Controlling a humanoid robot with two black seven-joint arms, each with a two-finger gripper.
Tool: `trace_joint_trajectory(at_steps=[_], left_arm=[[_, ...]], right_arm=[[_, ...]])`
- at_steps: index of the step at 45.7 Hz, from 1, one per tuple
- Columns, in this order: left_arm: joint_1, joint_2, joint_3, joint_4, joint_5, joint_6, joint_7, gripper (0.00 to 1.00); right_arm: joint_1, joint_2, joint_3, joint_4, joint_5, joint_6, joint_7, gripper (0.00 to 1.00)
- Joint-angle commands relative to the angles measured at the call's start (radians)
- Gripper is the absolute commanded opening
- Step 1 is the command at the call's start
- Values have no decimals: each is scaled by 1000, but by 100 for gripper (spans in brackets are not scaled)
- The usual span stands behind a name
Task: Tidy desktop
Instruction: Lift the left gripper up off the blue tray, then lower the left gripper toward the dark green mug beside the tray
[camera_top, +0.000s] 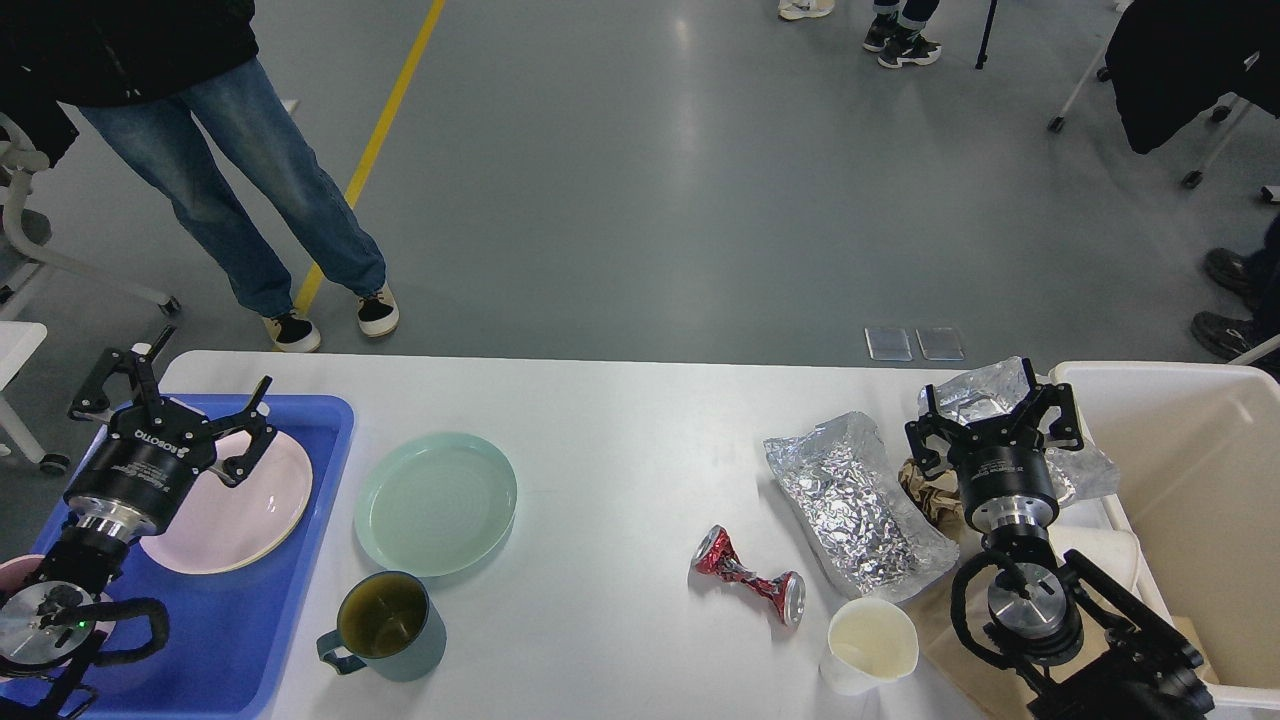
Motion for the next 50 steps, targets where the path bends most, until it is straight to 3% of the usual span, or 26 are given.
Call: trace_joint_trajectory(at_steps=[1, 13, 20, 26, 38, 43, 50], left_arm=[[-62, 115, 127, 0, -5, 4, -12, 96], [-470, 379, 807, 36, -11, -9, -10, 96], [-853, 414, 1334, 43, -9, -15, -1, 96], [-1162, 361, 1735, 65, -11, -1, -9, 96], [-1409, 105, 2123, 108, -8, -9, 0, 96], [-1573, 19, 2390, 96, -6, -47, -10, 96], [-1716, -43, 2449, 11, -12, -128, -10, 96]], right_arm=[[0, 0, 0, 0, 0, 0, 0, 100], [0, 0, 0, 0, 0, 0, 0, 100], [0, 0, 0, 0, 0, 0, 0, 100], [0, 0, 0, 0, 0, 0, 0, 100], [0, 0, 0, 0, 0, 0, 0, 100], [0, 0, 0, 0, 0, 0, 0, 100], [0, 0, 0, 0, 0, 0, 0, 100]])
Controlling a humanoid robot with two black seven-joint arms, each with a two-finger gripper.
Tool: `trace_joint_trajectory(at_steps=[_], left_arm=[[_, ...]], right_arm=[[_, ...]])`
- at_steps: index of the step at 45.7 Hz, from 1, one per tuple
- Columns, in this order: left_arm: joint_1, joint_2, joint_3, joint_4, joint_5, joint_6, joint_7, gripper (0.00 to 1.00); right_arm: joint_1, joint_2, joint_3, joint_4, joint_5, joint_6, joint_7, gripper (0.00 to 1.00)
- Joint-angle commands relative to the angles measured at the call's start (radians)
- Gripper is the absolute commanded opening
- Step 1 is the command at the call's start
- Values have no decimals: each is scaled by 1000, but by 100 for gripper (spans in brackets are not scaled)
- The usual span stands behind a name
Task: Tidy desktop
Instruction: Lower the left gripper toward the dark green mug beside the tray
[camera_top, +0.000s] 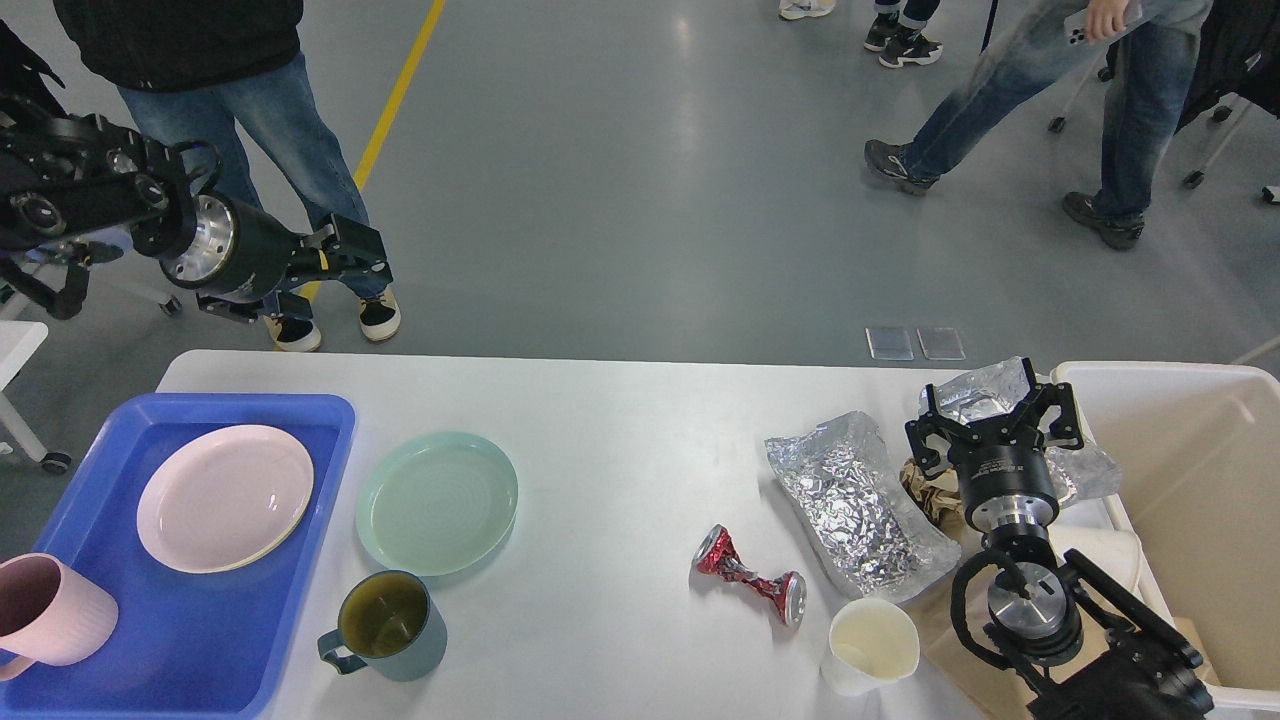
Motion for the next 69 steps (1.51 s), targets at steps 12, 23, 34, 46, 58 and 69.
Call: trace_joint_trajectory(at_steps=[12, 23, 34, 46, 58, 69], left_arm=[[-404, -162, 139, -350, -4, -175, 7, 96], [-607, -303, 280, -468, -27, -253, -2, 96], [-694, -374, 398, -611, -231, -259, -39, 96], [-733, -357, 444, -705, -307, -262, -33, 96], [-723, -337, 444, -697, -307, -269, -42, 96], [-638, -354, 426, -679, -297, -258, -10, 96]], right_arm=[[0, 0, 0, 0, 0, 0, 0, 100], [0, 0, 0, 0, 0, 0, 0, 100], [0, 0, 0, -2, 0, 0, 0, 100], [0, 0, 0, 0, 0, 0, 0, 100], [0, 0, 0, 0, 0, 0, 0, 100], [0, 0, 0, -2, 0, 0, 0, 100]])
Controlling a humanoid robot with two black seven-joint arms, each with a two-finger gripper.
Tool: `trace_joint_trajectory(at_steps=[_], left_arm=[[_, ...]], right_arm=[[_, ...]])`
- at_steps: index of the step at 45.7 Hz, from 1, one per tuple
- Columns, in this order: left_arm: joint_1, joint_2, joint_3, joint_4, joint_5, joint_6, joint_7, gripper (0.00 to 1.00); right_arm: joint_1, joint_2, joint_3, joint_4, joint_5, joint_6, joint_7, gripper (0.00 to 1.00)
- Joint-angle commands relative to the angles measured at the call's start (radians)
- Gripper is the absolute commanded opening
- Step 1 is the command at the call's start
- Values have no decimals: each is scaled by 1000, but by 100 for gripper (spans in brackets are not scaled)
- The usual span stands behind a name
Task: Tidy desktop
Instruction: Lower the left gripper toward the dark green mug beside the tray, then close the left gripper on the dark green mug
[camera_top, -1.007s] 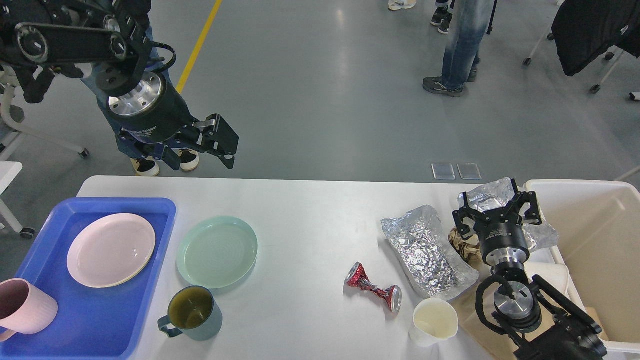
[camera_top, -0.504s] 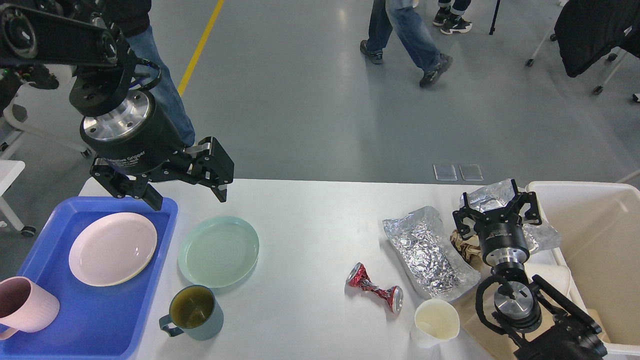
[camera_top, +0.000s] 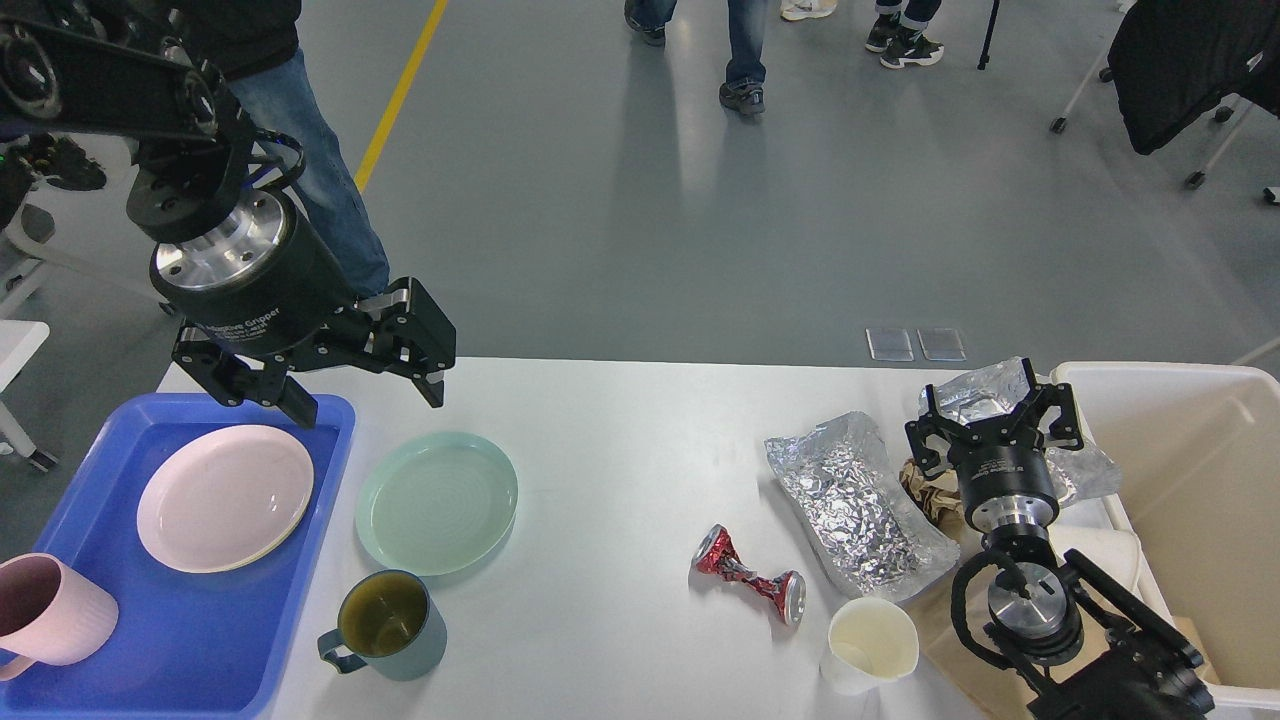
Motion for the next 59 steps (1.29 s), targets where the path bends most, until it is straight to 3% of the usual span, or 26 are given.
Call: trace_joint_trajectory(at_steps=[1, 9, 24, 32, 42, 59], left_arm=[[57, -8, -10, 1, 16, 1, 23, 96], [196, 9, -51, 1, 92, 32, 35, 94], [492, 19, -91, 1, 172, 386, 34, 93], [611, 102, -142, 27, 284, 496, 34, 93], [755, 121, -153, 129, 376, 530, 37, 93], [868, 119, -216, 236, 401, 530, 58, 93]], right_arm=[[0, 0, 0, 0, 0, 0, 0, 100], [0, 0, 0, 0, 0, 0, 0, 100], [0, 0, 0, 0, 0, 0, 0, 100], [0, 0, 0, 0, 0, 0, 0, 100], [0, 0, 0, 1, 0, 0, -2, 100], [0, 0, 0, 0, 0, 0, 0, 100]])
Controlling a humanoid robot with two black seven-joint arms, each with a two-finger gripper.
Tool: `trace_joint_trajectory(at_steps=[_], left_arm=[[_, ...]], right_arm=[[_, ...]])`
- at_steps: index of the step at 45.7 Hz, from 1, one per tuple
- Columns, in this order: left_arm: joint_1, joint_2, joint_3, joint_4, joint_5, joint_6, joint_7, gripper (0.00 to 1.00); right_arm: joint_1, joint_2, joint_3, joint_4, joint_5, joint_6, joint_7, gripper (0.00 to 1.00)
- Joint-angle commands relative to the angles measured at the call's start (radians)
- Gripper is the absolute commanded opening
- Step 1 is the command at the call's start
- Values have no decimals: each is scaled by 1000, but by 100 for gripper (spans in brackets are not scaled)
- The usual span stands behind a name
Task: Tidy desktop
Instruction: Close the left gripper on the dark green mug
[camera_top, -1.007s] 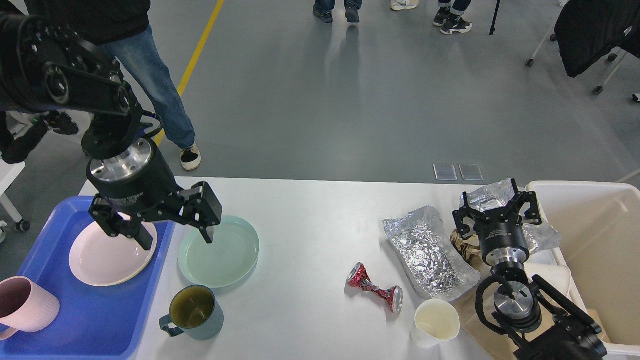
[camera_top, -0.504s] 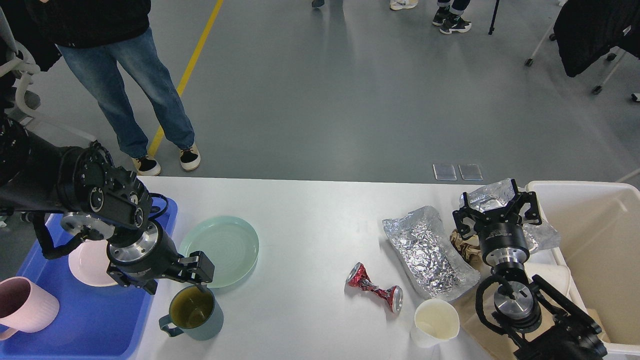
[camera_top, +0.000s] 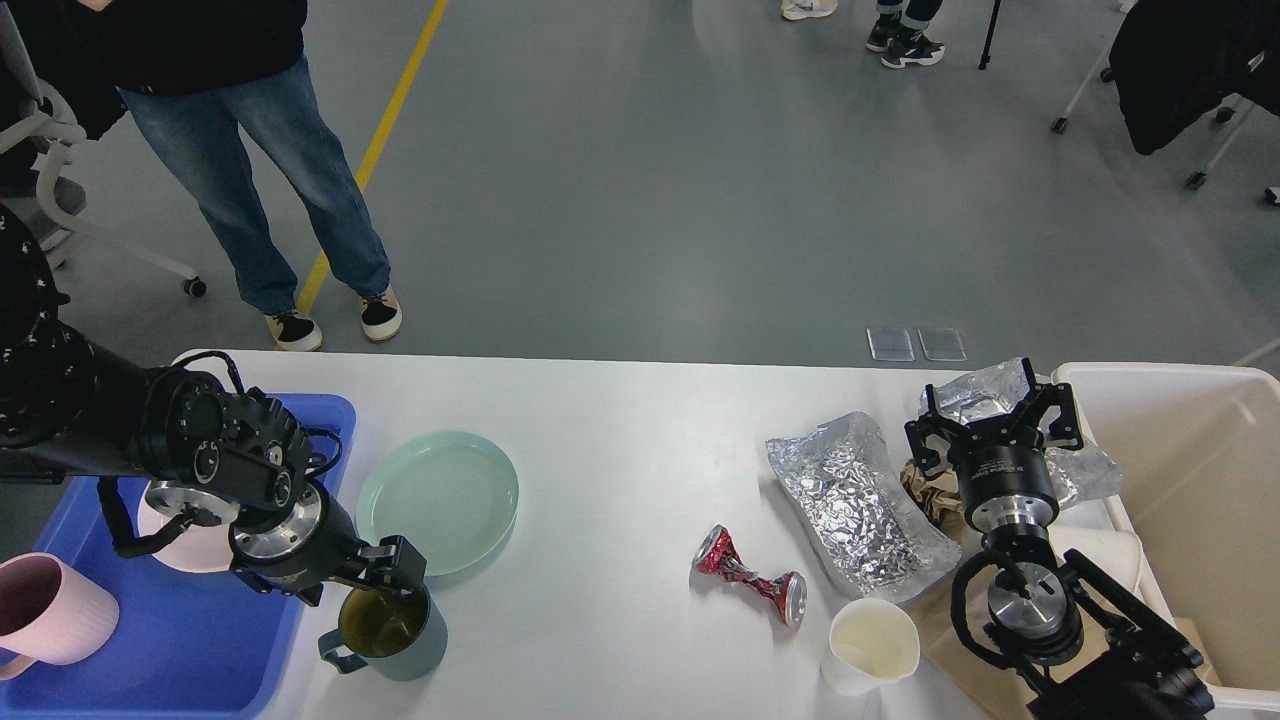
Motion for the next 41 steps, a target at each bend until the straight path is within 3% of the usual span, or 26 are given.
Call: trace_joint_trajectory(at_steps=[1, 7, 23, 35, 41], left_arm=[[50, -1, -7, 44, 11, 0, 20, 93], [130, -10, -8, 113, 12, -3, 32, 93], [152, -10, -22, 120, 12, 34, 34, 86], [153, -3, -34, 121, 12, 45, 60, 42], [156, -9, -39, 121, 12, 49, 70, 28]], right_arm=[[0, 0, 0, 1, 0, 0, 0, 100], [0, 0, 0, 0, 0, 0, 0, 100], [0, 0, 0, 1, 0, 0, 0, 100], [0, 0, 0, 0, 0, 0, 0, 100], [0, 0, 0, 0, 0, 0, 0, 100]])
